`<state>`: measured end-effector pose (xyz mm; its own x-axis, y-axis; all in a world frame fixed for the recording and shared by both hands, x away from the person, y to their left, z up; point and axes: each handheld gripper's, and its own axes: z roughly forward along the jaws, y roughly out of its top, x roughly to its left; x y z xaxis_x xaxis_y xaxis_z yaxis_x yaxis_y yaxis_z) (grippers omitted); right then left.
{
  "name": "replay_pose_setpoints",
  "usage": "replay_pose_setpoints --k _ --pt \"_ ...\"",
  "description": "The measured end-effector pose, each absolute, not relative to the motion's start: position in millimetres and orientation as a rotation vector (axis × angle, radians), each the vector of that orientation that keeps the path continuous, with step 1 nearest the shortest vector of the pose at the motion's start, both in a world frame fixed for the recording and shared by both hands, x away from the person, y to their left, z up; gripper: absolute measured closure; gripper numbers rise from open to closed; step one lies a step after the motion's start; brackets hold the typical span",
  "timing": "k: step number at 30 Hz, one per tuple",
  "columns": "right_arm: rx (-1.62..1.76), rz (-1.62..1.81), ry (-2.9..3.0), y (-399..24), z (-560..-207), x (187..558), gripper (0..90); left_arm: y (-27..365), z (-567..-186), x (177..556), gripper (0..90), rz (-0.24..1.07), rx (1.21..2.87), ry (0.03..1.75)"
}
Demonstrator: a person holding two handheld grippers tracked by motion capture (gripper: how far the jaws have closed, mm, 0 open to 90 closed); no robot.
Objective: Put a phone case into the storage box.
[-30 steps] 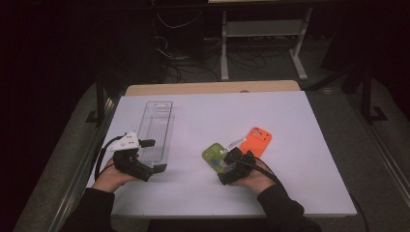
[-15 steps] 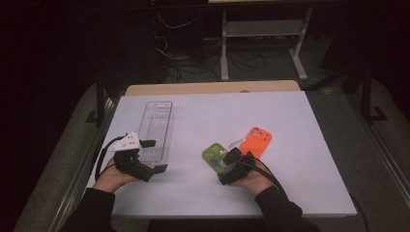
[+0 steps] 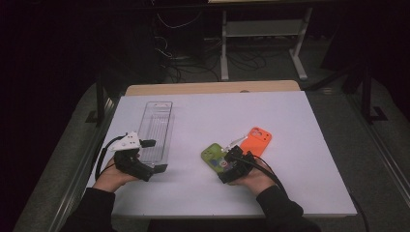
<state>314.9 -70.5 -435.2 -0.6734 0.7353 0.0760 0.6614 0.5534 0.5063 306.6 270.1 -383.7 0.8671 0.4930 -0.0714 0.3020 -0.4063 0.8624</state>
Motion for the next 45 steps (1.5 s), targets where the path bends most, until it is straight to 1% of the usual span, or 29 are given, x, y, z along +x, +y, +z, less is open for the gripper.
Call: replay_pose_setpoints --k 9,19,23,34,39,45 --pt "1.151 0.816 2.655 -73.4 -420.4 315.4 15.0 269.6 -384.6 306.6 0.0 0.232 2.019 0.588" --pt "1.042 0.863 2.674 -96.3 -401.1 325.4 15.0 265.6 -382.7 307.0 0.0 0.230 2.033 0.579" --pt "1.019 0.862 2.692 -113.5 -394.9 333.8 14.9 256.4 -378.3 309.7 0.0 0.229 2.042 0.552" --pt "0.882 0.891 2.734 -141.1 -382.8 348.8 15.0 222.4 -368.0 324.9 0.0 0.196 2.049 0.518" --pt "0.787 0.903 2.744 -146.7 -378.3 353.9 15.0 207.1 -361.7 334.6 0.0 0.198 2.046 0.494" --pt "0.762 0.919 2.762 -146.4 -374.1 361.0 14.9 191.3 -352.6 346.3 0.0 0.207 2.036 0.461"
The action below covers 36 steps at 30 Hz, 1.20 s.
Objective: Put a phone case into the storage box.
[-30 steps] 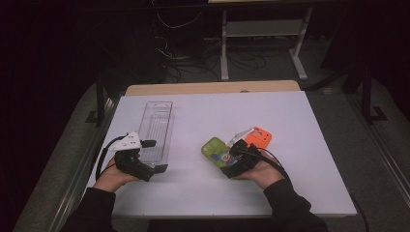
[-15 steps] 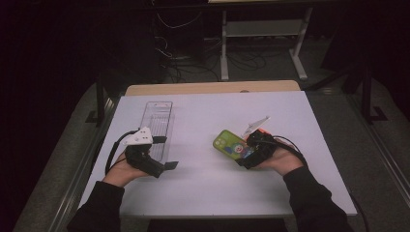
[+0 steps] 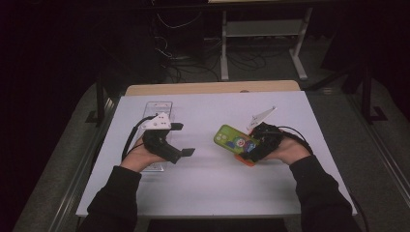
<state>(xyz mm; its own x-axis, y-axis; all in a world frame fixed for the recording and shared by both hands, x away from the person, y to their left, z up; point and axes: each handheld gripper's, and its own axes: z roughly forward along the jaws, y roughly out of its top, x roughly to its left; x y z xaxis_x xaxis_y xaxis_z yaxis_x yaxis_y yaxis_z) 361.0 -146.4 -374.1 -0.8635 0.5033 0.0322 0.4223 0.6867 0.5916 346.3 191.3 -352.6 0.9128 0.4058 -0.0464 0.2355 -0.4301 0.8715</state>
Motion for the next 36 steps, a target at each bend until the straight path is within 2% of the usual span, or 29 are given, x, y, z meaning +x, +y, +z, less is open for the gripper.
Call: replay_pose_setpoints --k 13,36 --pt "0.698 0.922 2.786 -139.4 -373.4 366.5 15.0 177.3 -347.8 359.9 0.0 0.190 2.086 0.363" --pt "0.395 0.935 2.909 -116.1 -371.4 338.7 14.9 150.0 -350.8 339.7 0.0 0.059 2.176 0.170"
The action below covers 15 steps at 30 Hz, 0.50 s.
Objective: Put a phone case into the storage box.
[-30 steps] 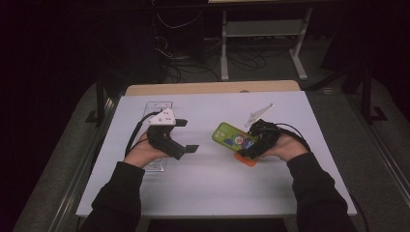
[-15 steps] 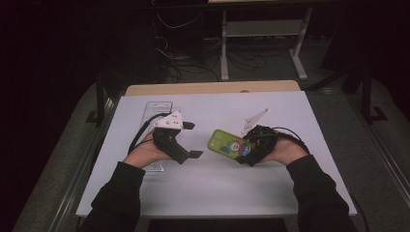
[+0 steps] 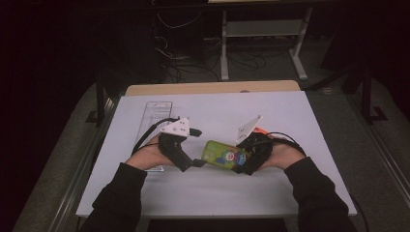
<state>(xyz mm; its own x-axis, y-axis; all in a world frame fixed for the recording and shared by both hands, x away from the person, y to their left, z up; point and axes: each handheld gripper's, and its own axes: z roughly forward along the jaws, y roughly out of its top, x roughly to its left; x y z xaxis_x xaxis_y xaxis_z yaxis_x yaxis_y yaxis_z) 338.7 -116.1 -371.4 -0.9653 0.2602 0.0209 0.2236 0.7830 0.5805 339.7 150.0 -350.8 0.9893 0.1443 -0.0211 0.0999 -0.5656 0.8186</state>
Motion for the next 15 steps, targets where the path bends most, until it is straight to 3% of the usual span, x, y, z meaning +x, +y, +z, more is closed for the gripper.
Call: replay_pose_setpoints --k 15 --pt "0.234 0.904 2.974 -96.2 -371.1 325.1 14.9 132.5 -363.9 328.1 0.0 -0.027 2.268 0.067"
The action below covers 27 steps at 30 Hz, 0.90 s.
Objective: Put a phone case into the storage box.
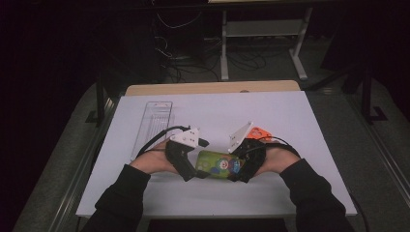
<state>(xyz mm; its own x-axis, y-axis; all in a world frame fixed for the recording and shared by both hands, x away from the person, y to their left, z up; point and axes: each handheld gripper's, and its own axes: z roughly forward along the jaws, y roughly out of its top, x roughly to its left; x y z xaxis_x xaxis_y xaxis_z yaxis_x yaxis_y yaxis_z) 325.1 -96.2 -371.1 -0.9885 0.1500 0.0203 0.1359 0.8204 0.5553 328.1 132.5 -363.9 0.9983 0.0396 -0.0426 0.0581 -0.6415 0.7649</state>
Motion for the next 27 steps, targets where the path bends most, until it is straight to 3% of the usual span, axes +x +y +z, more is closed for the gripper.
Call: replay_pose_setpoints --k 24,27 --pt "0.146 0.900 2.990 -84.0 -361.8 313.4 14.9 113.9 -381.2 320.8 0.0 -0.061 2.385 -0.007" --pt "0.120 0.909 2.977 -83.5 -361.1 314.0 14.9 114.3 -380.6 320.6 4.5 -0.049 2.389 -0.018"
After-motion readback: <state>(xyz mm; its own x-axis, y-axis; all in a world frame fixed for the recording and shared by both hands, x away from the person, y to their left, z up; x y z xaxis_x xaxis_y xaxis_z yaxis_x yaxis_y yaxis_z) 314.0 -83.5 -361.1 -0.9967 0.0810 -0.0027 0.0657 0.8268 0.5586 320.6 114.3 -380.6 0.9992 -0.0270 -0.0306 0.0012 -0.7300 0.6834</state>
